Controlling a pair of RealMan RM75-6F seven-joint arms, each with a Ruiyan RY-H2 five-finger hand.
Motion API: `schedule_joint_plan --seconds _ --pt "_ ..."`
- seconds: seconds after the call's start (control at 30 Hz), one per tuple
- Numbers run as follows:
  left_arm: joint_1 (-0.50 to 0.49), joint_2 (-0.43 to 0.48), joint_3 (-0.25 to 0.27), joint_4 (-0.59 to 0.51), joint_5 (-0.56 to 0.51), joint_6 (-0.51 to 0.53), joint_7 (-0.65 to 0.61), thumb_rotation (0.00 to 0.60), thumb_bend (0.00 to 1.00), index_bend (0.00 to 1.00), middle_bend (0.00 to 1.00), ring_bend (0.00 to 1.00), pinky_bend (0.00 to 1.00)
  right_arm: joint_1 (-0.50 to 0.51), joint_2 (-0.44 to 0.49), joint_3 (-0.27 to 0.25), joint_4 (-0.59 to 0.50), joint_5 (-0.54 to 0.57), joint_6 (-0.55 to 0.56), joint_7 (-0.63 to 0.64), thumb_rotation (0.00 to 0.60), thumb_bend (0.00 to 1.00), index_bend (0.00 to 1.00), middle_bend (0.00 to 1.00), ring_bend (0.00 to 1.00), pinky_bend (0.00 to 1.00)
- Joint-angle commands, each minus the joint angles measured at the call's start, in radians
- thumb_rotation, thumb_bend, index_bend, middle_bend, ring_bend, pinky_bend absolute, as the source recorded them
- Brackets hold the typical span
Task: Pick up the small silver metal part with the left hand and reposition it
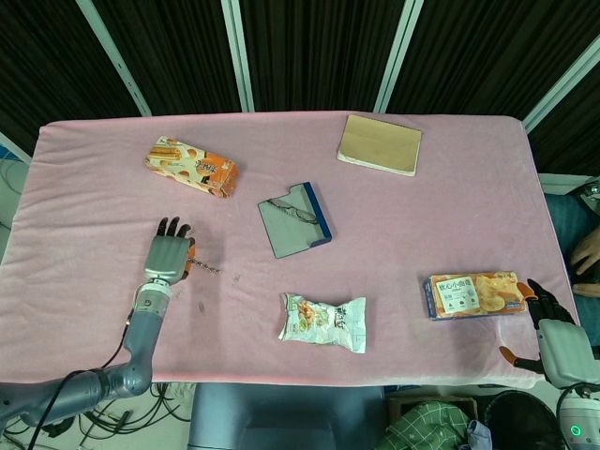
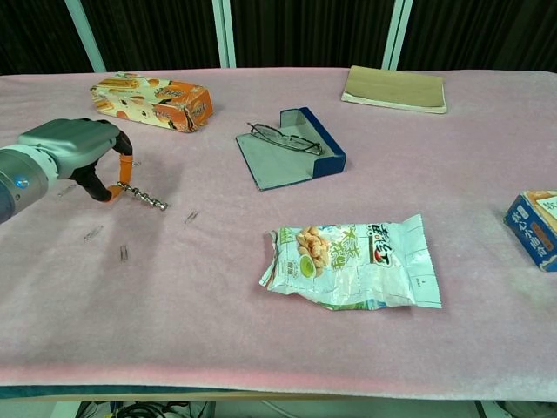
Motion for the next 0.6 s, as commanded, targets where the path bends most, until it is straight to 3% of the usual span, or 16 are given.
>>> schedule_joint_plan --seconds 0.03,0.6 --pt "0.005 0.026 -0.001 -0.023 0.005 0.007 -0.001 0.6 0.43 0.57 0.18 0.0 0.0 0.0 0.0 0.0 -0.001 0.0 0.0 -0.001 0.6 0.09 0.0 0.0 0.05 0.18" --pt "0.013 0.122 0.009 -0.081 0.057 0.021 -0.024 0.6 0.43 0.57 0.18 0.0 0.0 0.0 0.0 0.0 -0.006 0.004 -0.003 0.001 0.6 0.09 0.0 0.0 0.06 0.18"
